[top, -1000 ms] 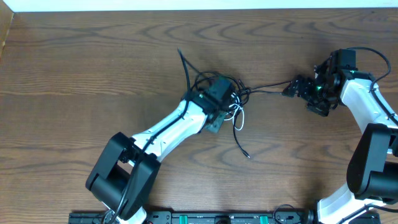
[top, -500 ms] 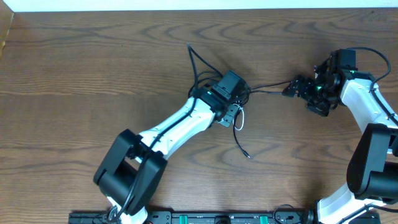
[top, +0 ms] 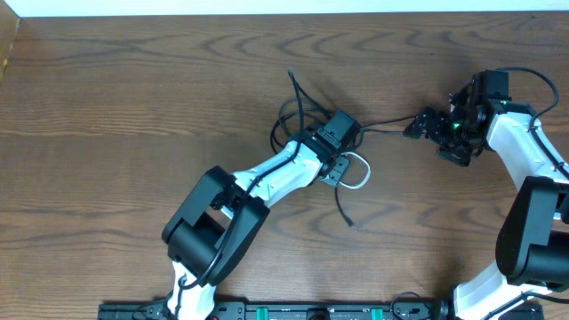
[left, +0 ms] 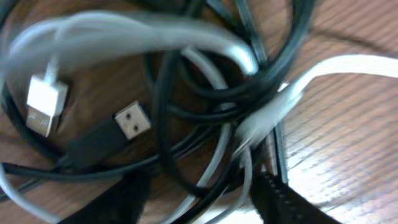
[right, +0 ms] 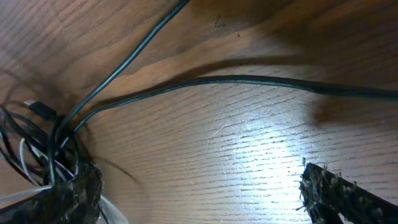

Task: Untangle cables

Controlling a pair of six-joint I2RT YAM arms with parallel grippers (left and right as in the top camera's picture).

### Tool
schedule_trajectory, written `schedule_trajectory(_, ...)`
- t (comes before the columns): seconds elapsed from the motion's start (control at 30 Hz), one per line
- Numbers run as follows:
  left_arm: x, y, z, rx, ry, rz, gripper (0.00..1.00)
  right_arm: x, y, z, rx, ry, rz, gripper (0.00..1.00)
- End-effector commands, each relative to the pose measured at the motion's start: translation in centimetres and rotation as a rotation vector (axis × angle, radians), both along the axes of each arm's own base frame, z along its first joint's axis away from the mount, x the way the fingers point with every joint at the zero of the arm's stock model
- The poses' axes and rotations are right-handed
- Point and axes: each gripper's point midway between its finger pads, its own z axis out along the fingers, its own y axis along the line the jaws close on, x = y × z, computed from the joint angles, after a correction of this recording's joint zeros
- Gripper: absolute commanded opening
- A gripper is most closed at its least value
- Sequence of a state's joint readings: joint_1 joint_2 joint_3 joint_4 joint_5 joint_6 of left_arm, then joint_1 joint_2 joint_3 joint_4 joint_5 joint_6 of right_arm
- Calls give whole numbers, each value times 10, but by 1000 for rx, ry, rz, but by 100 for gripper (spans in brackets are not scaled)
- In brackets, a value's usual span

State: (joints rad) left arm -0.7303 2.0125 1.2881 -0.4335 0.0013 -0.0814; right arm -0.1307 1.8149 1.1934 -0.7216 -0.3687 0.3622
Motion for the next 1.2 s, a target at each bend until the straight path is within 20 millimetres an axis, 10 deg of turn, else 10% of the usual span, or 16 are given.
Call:
schedule_trajectory(0.0,-5,7,-18,44,35,0,33,-1,1,0,-1,0,7,99)
schedule_trajectory(0.1,-5,7,-15,40,29,1,8,-1,2,0,0,0,7,99)
schedule_trajectory(0.57,3,30,70,-74,-29,145,7,-1,1,0,-1,0,7,99)
schedule_trajectory(1.17,-47,62,137,-643,565,256,7,-1,1,0,-1,0,7,99)
